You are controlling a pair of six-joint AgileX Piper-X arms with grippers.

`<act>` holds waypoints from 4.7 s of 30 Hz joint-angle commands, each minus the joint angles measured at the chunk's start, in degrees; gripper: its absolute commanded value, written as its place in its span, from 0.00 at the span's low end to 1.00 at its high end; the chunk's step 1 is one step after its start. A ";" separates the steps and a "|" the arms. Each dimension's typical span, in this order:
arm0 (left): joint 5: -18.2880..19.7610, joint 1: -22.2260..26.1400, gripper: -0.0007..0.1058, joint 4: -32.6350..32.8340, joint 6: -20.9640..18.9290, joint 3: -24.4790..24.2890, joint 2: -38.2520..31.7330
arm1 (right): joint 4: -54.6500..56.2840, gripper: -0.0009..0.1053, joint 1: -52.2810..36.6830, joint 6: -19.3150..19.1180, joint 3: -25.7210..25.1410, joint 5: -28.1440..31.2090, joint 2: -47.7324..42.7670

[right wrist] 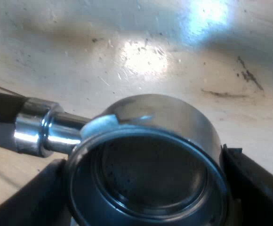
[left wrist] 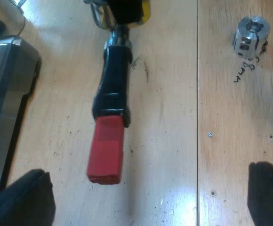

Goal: Put the handle in the coffee machine

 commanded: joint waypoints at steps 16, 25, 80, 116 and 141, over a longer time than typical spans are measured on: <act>0.36 -0.30 0.80 -0.67 -0.04 -0.33 -0.02 | -0.75 0.01 5.11 1.60 -1.71 0.86 -0.50; 0.36 -0.30 0.80 -0.67 -0.04 -0.33 -0.02 | -1.69 0.01 5.11 3.43 -1.71 2.35 -0.50; 4.77 0.91 0.80 -14.53 5.92 5.86 20.15 | -1.70 0.01 5.11 5.90 -1.93 -6.14 -0.50; 3.61 0.91 0.31 -14.80 7.48 6.17 20.01 | -1.70 0.01 5.11 6.84 -1.93 -6.39 -0.50; 8.55 0.91 0.01 -14.83 7.48 6.17 20.01 | -3.76 0.93 5.11 6.61 -1.93 -6.90 -0.50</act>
